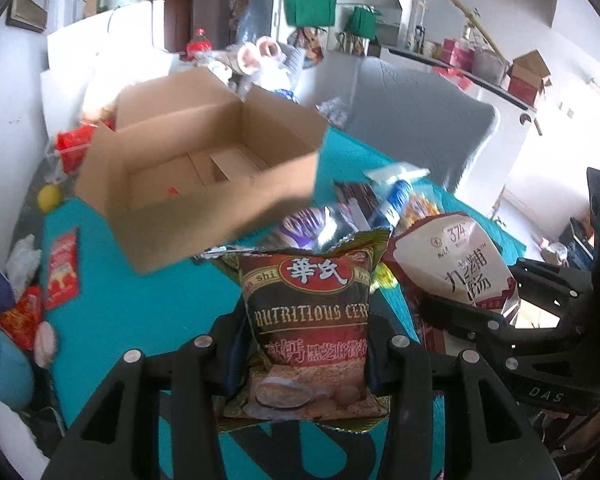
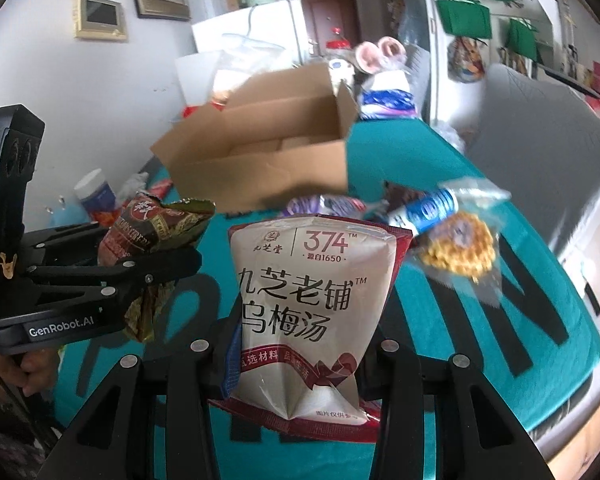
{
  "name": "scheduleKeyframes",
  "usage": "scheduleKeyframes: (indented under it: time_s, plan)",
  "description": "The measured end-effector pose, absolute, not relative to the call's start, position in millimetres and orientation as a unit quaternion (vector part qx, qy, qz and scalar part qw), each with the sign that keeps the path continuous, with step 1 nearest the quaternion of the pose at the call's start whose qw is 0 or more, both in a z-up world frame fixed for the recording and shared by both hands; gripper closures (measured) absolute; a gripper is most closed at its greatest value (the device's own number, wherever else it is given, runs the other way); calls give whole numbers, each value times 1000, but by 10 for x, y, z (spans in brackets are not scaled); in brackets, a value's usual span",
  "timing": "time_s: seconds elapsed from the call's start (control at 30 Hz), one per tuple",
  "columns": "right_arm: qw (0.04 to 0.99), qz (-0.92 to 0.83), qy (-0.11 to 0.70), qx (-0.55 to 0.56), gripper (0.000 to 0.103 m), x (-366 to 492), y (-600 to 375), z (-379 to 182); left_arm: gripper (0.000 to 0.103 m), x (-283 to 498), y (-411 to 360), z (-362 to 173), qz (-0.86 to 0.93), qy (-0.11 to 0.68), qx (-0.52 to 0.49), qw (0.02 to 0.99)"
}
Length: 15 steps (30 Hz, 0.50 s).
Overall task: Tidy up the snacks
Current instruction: 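Lift the cereal packet and white bag and carry them toward the cardboard box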
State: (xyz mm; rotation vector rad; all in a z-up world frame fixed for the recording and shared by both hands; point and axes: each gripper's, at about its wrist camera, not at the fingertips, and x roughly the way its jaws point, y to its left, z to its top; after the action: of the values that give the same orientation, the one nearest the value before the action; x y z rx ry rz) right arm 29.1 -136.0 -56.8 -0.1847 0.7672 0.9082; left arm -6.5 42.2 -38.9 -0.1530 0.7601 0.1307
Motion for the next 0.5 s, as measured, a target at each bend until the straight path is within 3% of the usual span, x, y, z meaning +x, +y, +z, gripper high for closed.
scheduleKeyframes:
  time_s: [0.5]
  plan:
    - [828,469,293,-91,61,430,-951,10,58,63,731,155,85,306,-56,947]
